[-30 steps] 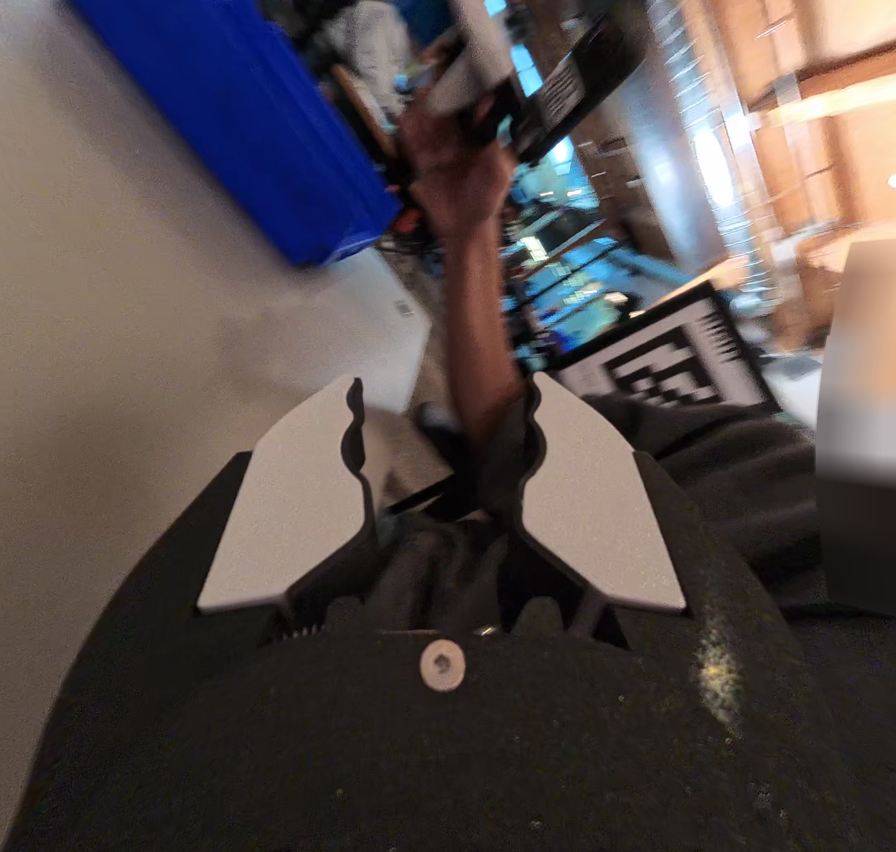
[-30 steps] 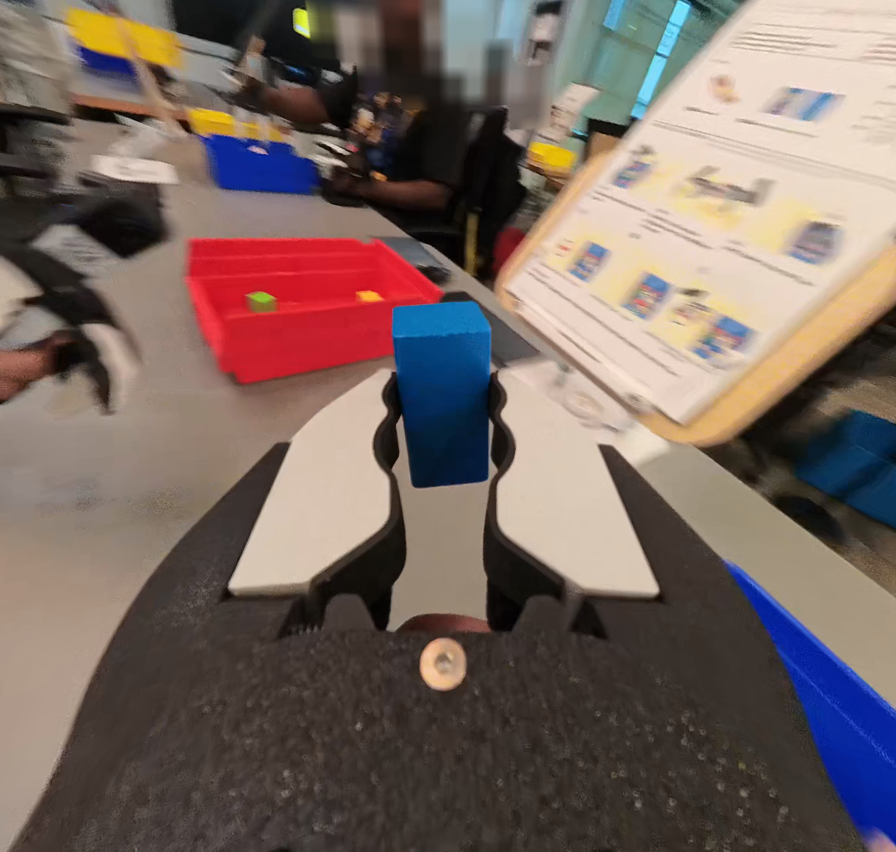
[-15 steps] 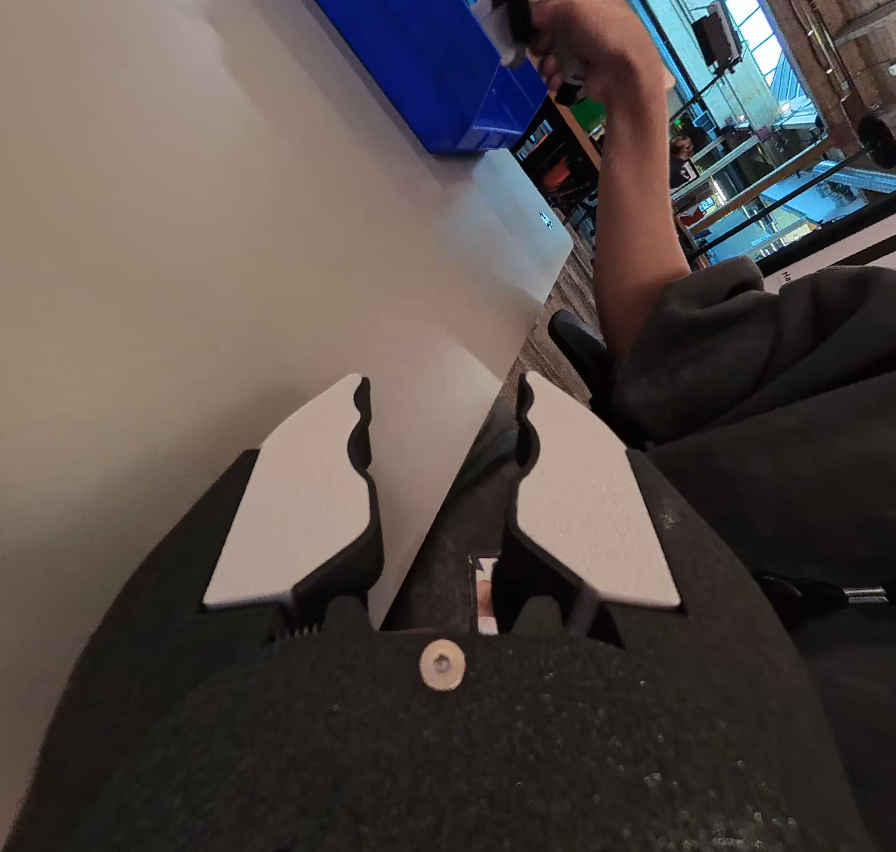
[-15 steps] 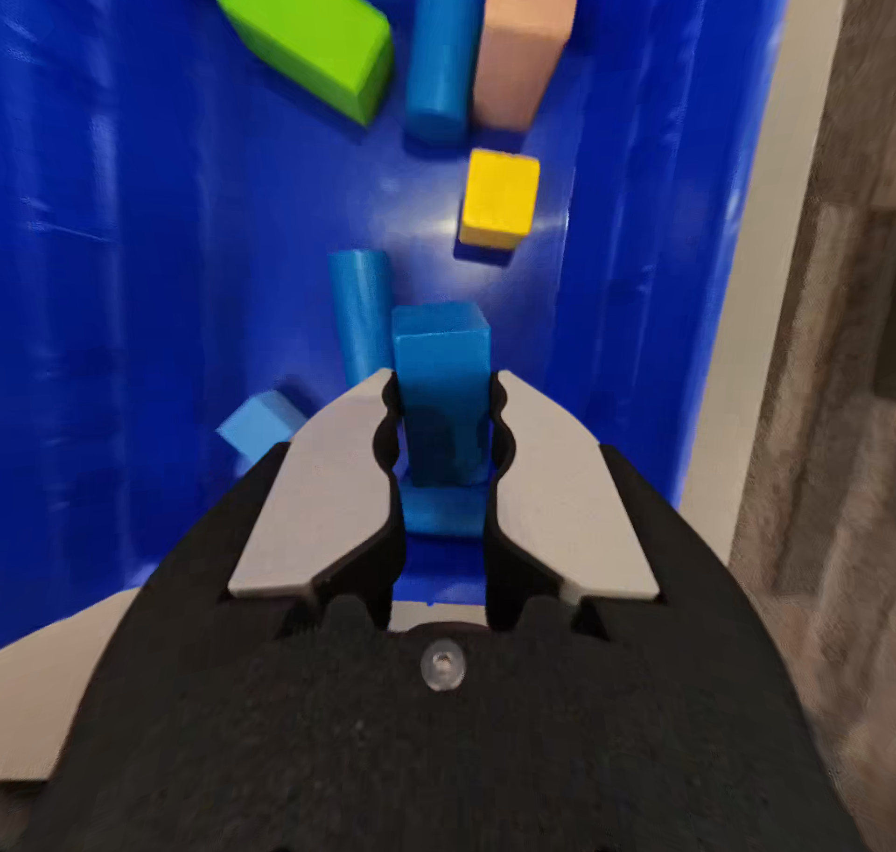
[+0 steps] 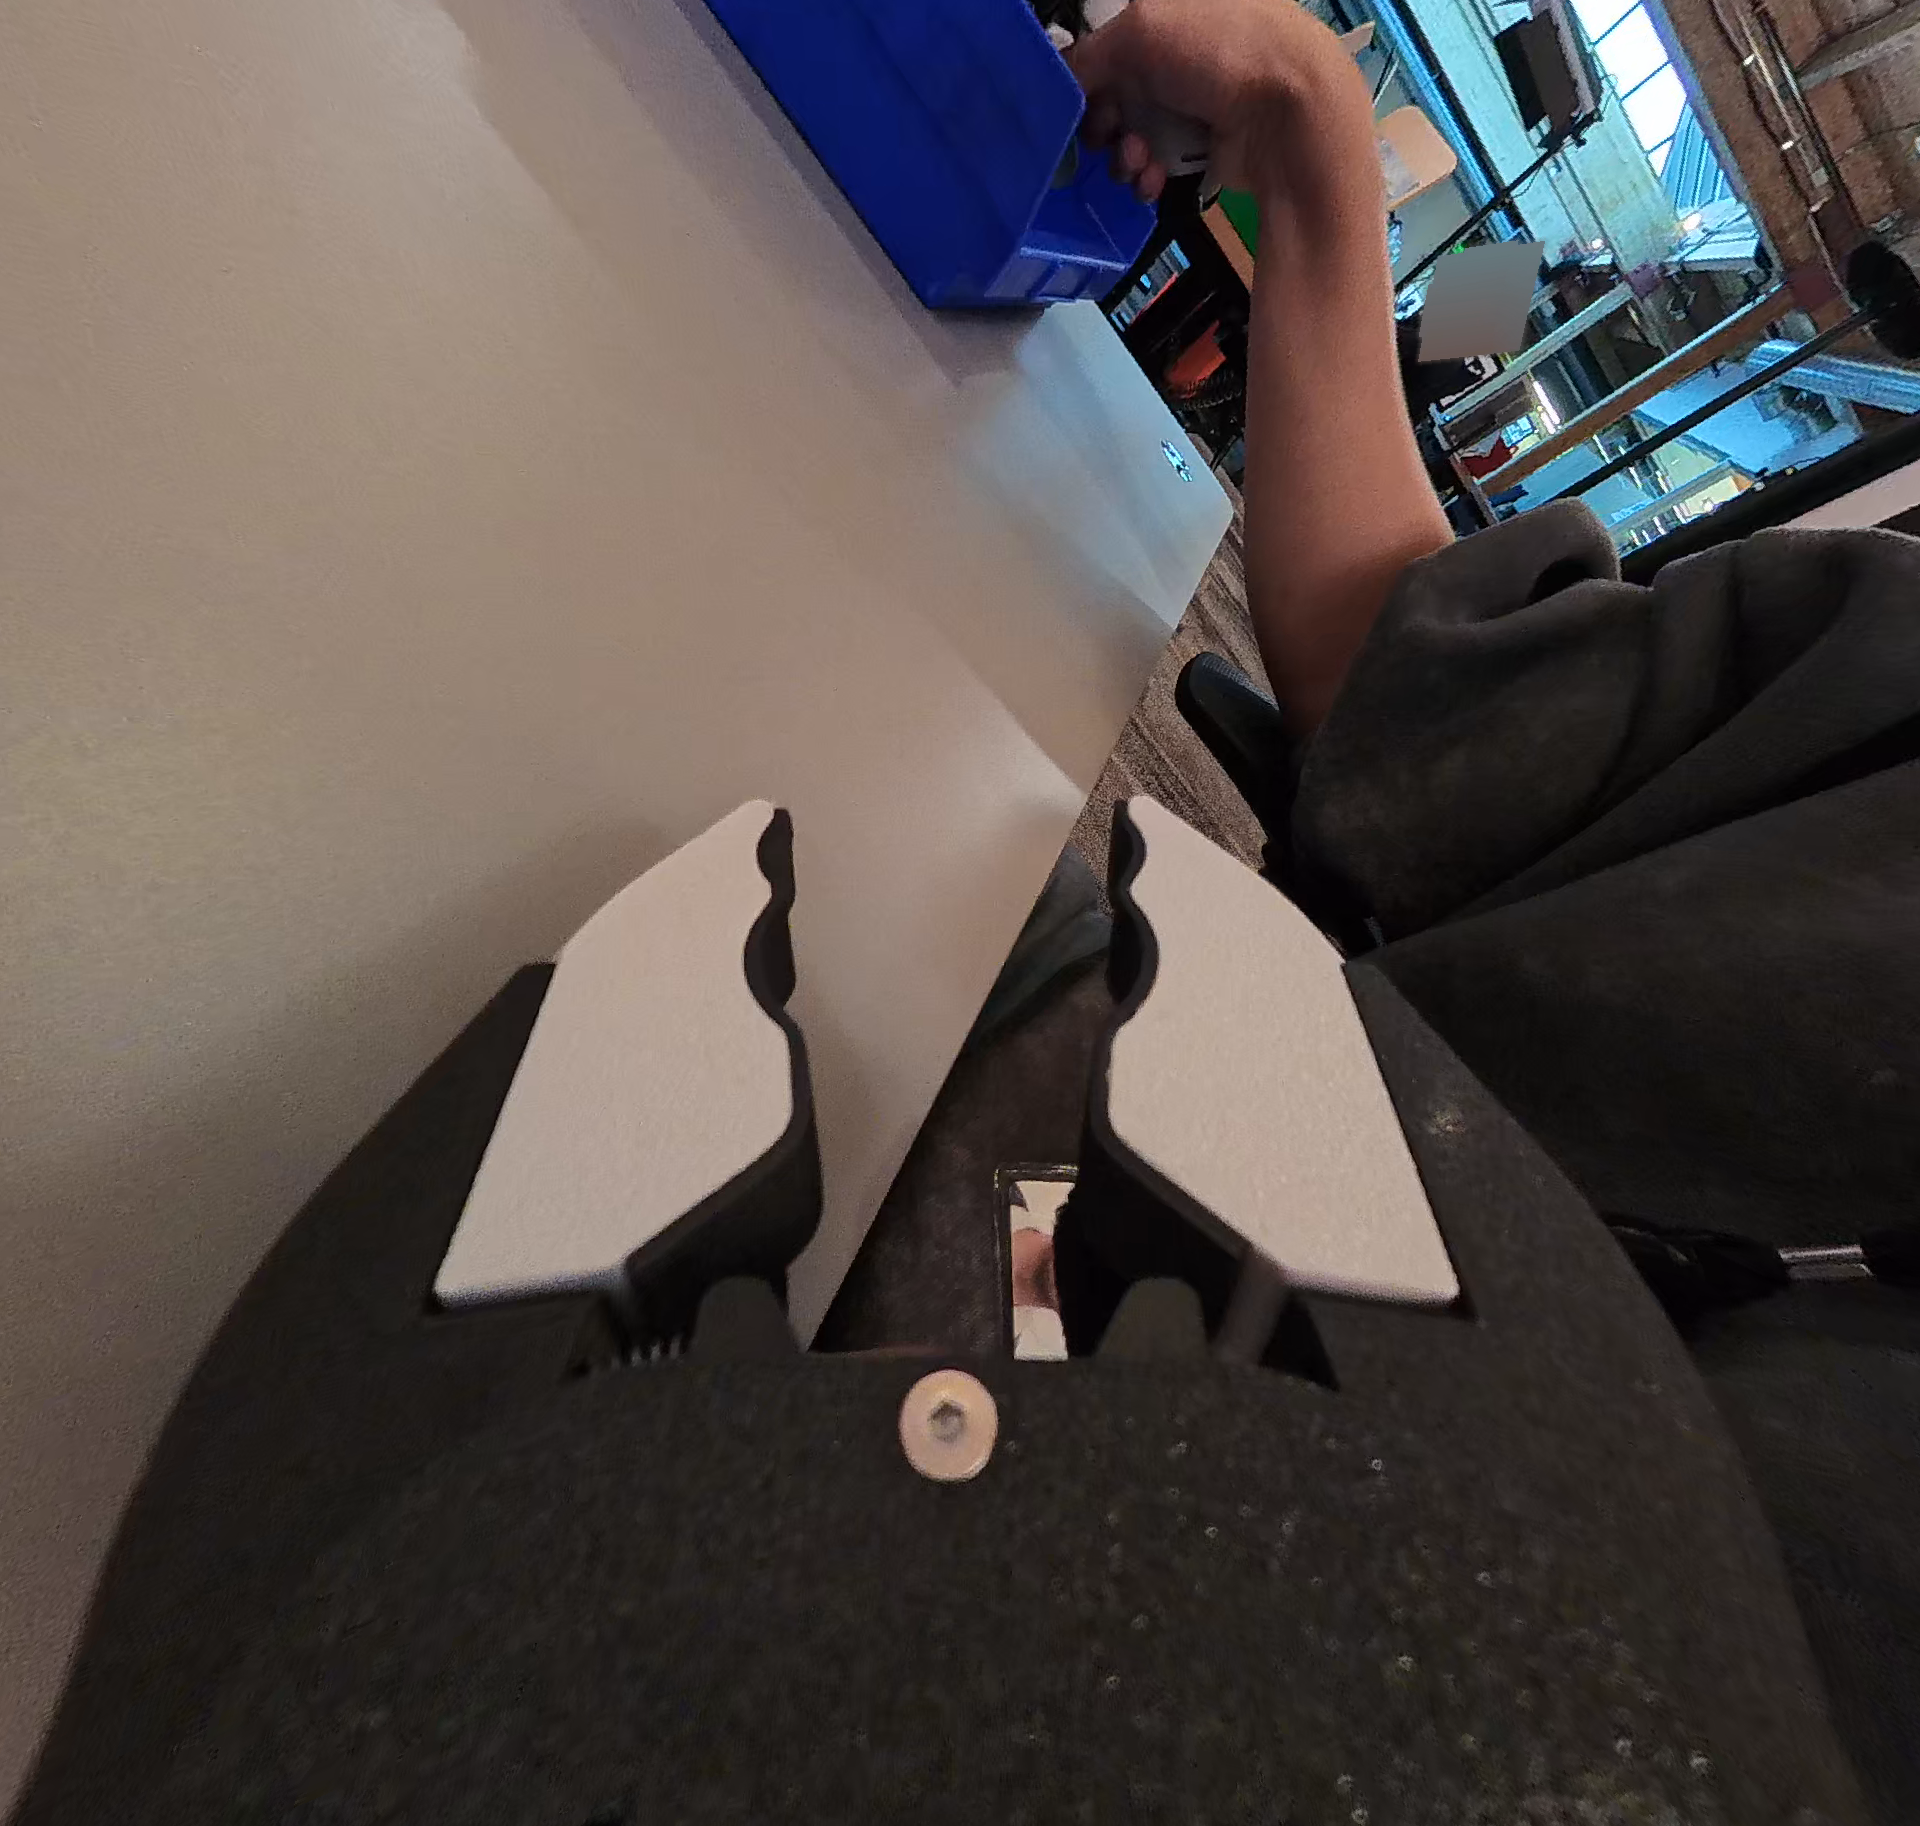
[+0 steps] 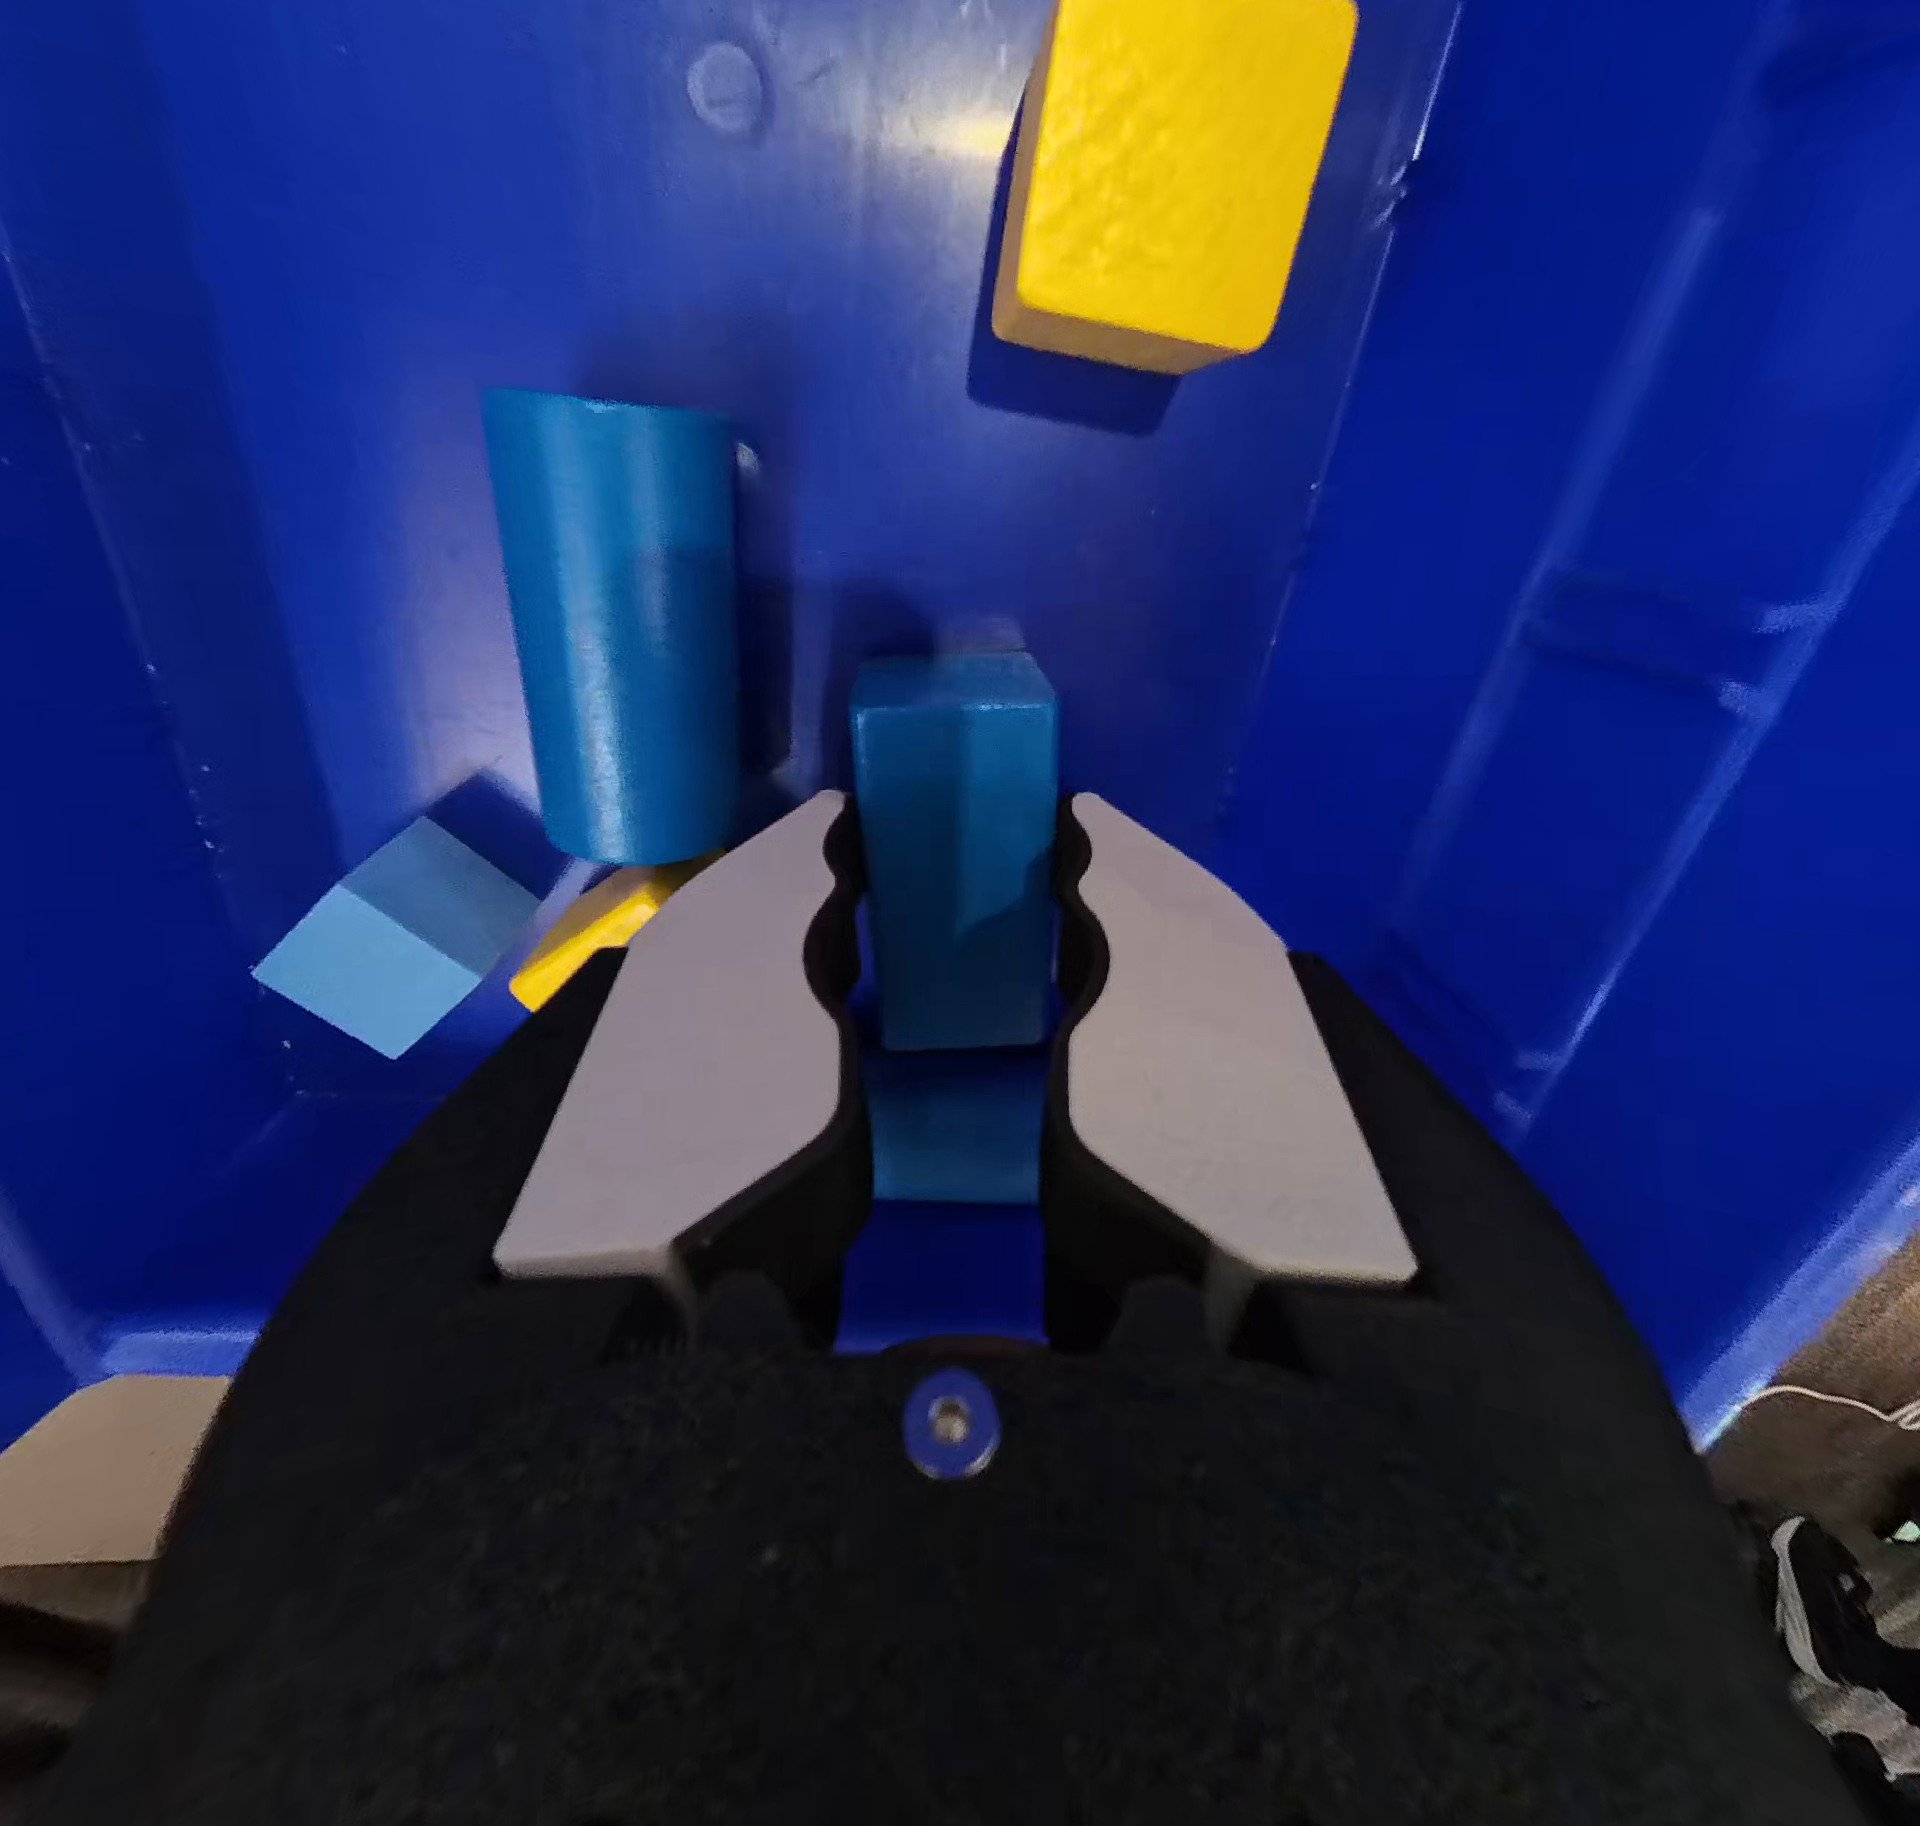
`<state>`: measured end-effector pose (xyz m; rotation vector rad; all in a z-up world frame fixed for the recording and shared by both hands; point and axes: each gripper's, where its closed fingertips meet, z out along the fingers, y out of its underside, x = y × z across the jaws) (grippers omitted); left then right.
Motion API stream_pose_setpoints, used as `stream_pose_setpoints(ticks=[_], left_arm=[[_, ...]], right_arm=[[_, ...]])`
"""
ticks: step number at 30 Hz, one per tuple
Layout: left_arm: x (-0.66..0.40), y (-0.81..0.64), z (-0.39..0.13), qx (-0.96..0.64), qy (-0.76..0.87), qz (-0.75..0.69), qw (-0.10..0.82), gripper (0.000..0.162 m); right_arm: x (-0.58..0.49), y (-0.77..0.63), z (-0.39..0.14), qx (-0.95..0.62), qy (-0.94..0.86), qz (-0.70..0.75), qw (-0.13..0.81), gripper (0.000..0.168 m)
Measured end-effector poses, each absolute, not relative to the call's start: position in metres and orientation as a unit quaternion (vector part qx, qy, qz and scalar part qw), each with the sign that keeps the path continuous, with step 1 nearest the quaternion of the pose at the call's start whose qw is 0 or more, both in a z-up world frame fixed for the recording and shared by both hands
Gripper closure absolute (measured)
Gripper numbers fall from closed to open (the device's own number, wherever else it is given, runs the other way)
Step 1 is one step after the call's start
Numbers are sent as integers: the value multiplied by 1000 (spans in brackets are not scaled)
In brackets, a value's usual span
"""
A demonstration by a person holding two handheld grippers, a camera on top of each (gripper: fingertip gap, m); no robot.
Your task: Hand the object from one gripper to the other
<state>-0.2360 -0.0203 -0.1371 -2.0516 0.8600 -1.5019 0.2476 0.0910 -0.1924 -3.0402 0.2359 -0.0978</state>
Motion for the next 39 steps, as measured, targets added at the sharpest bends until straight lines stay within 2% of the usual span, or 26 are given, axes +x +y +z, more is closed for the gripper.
stream_pose_setpoints(ticks=[2, 5, 6, 10, 14, 15, 18, 22, 25, 32, 35, 39], left_arm=[[-236, -20, -137, -744, 310, -548, 225, 104], [-238, -18, -134, -742, 302, -554, 226, 104], [-239, -17, -135, -743, 300, -553, 226, 103], [-240, -16, -136, -745, 298, -553, 223, 101], [-246, -7, -131, -747, 292, -535, 264, 100], [-250, -1, -129, -751, 287, -521, 287, 100], [-267, 13, -114, -746, 282, -494, 346, 104], [-297, 38, -99, -761, 288, -438, 382, 101], [-326, 71, -80, -788, 275, -376, 404, 100], [-391, 180, -69, -895, 266, -136, 332, 102], [-420, 224, -86, -929, 259, -36, 263, 102], [-445, 260, -122, -953, 251, 23, 170, 105]], right_arm=[[248, 92, -195, -996, 71, -36, 45, 133], [254, 90, -178, -995, 52, -70, 55, 111], [255, 91, -161, -992, 45, -84, 80, 113], [239, 104, -54, -958, 27, -115, 263, 116], [142, 108, 31, -863, -89, -11, 496, 117], [112, 102, 32, -843, -127, 19, 522, 116], [19, 66, -18, -846, -235, 130, 461, 114], [-59, 25, -72, -814, -226, 293, 447, 116], [-66, 5, -97, -800, -183, 328, 468, 118], [-46, -13, -92, -776, -196, 282, 529, 117], [-41, -15, -99, -785, -187, 282, 519, 117], [-42, -19, -106, -787, -175, 311, 503, 118]])
